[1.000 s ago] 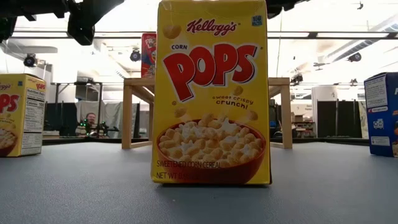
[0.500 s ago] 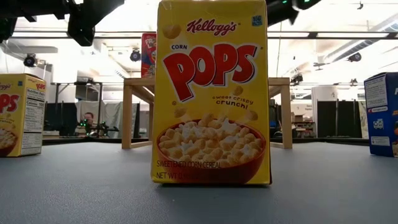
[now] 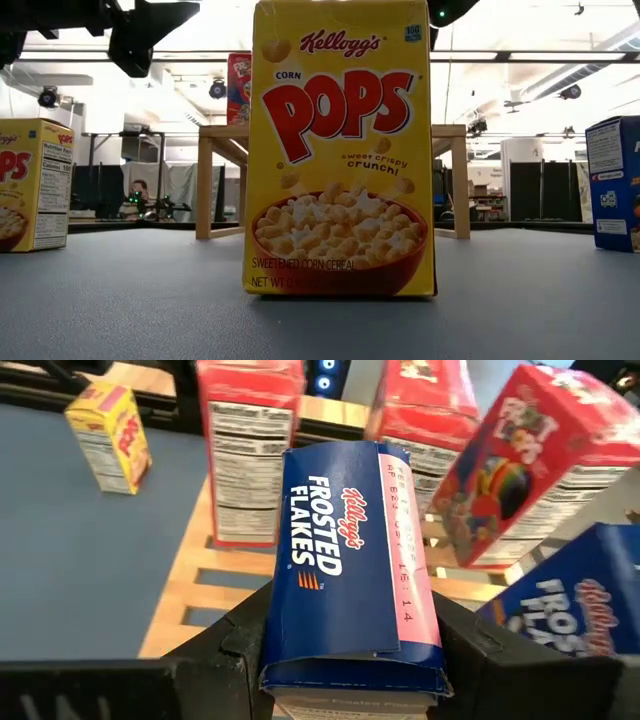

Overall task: Stack cereal on shelf
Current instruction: Put the left blue cereal box aligned with the other blue cereal box on the shelf

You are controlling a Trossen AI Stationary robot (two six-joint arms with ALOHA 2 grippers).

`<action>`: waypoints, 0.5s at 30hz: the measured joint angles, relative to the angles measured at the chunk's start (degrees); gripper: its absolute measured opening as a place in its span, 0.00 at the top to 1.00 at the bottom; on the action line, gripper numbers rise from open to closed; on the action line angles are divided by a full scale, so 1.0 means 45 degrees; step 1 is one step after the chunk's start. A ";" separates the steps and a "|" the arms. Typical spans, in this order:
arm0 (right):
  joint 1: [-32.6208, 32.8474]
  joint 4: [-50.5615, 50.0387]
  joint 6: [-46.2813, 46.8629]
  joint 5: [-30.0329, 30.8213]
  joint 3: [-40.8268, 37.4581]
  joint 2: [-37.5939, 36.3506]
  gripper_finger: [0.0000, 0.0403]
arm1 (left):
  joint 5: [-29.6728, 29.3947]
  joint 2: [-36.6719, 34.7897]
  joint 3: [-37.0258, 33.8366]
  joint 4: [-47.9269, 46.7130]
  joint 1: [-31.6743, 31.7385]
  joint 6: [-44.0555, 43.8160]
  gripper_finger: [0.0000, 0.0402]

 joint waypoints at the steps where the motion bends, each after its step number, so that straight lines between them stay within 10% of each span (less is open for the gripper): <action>1: -0.0053 -0.0031 -0.0009 0.0034 0.0068 0.0043 0.59 | 0.0001 0.0000 0.0002 -0.0032 0.0000 0.0000 0.42; 15: -0.1056 -0.0463 0.0518 -0.0974 0.0162 -0.0182 0.59 | -0.0004 0.0000 -0.0003 -0.0223 0.0000 0.0019 0.42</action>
